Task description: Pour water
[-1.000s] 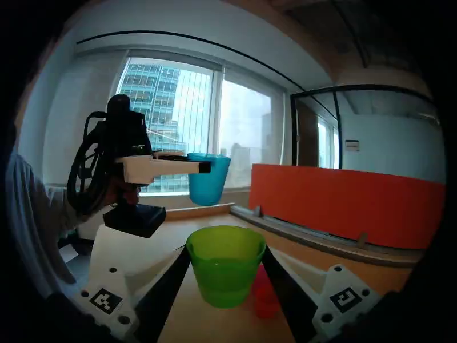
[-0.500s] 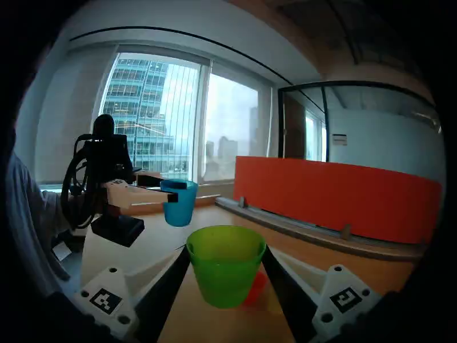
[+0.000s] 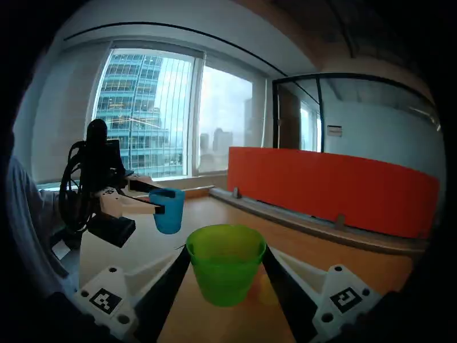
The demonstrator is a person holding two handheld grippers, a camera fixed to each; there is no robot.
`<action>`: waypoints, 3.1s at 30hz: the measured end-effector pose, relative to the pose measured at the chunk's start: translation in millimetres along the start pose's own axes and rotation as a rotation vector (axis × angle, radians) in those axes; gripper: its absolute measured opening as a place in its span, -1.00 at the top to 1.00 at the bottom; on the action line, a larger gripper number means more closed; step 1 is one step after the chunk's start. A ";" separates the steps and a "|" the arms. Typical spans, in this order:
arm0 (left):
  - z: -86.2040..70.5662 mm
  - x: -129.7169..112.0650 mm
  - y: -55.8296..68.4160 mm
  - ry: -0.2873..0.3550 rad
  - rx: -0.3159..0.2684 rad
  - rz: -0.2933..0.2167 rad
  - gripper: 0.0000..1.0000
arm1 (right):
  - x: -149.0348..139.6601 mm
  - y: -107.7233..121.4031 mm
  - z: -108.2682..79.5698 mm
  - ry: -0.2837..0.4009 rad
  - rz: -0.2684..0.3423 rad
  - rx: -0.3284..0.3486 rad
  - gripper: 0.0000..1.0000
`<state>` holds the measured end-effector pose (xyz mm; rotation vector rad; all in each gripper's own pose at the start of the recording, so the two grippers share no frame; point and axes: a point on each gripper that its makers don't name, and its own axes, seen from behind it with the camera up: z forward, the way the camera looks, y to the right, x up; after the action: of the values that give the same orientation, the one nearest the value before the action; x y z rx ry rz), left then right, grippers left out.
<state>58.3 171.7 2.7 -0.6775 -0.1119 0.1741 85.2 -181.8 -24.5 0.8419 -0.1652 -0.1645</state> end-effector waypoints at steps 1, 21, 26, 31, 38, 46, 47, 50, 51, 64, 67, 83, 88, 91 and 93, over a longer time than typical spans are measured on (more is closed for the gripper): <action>0.7 -3.1 0.4 -0.009 -0.002 0.003 -0.79 | -2.3 0.5 0.3 -0.008 0.003 0.002 -0.82; 18.8 -86.6 14.6 -0.257 -0.080 0.042 -0.80 | -67.3 3.0 7.6 -0.211 -0.001 0.040 -0.82; 22.5 -107.8 17.2 -0.321 -0.099 0.049 -0.80 | -88.5 3.7 10.5 -0.279 -0.005 0.047 -0.83; 25.9 -126.2 19.1 -0.385 -0.119 0.078 -0.80 | -110.9 1.0 13.2 -0.345 0.000 0.063 -0.83; 30.0 -148.0 23.6 -0.464 -0.155 0.107 -0.80 | -132.1 -2.3 17.6 -0.401 0.007 0.078 -0.83; 35.4 -166.2 27.8 -0.513 -0.182 0.115 -0.80 | -150.2 -3.4 20.5 -0.449 -0.013 0.081 -0.83; 35.7 -167.8 28.3 -0.516 -0.184 0.113 -0.80 | -152.2 -3.5 20.6 -0.454 -0.015 0.081 -0.83; 36.4 -172.3 29.2 -0.523 -0.189 0.108 -0.80 | -157.7 -4.2 21.1 -0.466 -0.017 0.082 -0.83; 36.5 -173.6 29.3 -0.525 -0.191 0.106 -0.80 | -159.4 -4.6 21.3 -0.470 -0.016 0.082 -0.83; 34.4 -181.3 26.9 -0.534 -0.193 0.078 -0.80 | -179.4 -7.5 22.2 -0.503 -0.021 0.077 -0.83; 32.4 -185.1 26.7 -0.545 -0.196 0.070 -0.80 | -182.2 -8.1 21.8 -0.505 -0.020 0.075 -0.83; 23.8 -193.8 21.0 -0.583 -0.183 0.069 -1.00 | -187.7 -6.8 14.5 -0.503 -0.022 0.056 -0.85; 20.3 -196.4 21.6 -0.590 -0.181 0.061 -1.00 | -188.5 -6.2 13.2 -0.497 -0.009 0.050 -0.86; 19.2 -197.5 20.9 -0.592 -0.177 0.057 -1.00 | -190.4 -4.8 12.2 -0.500 -0.008 0.045 -0.90; 18.6 -197.5 20.2 -0.592 -0.173 0.055 -1.00 | -192.6 -2.6 11.4 -0.505 -0.011 0.035 -1.00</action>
<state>-140.6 159.9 -4.8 -0.7853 -0.6825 0.4187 -105.1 -151.4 -34.4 0.8238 -0.6379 -0.3846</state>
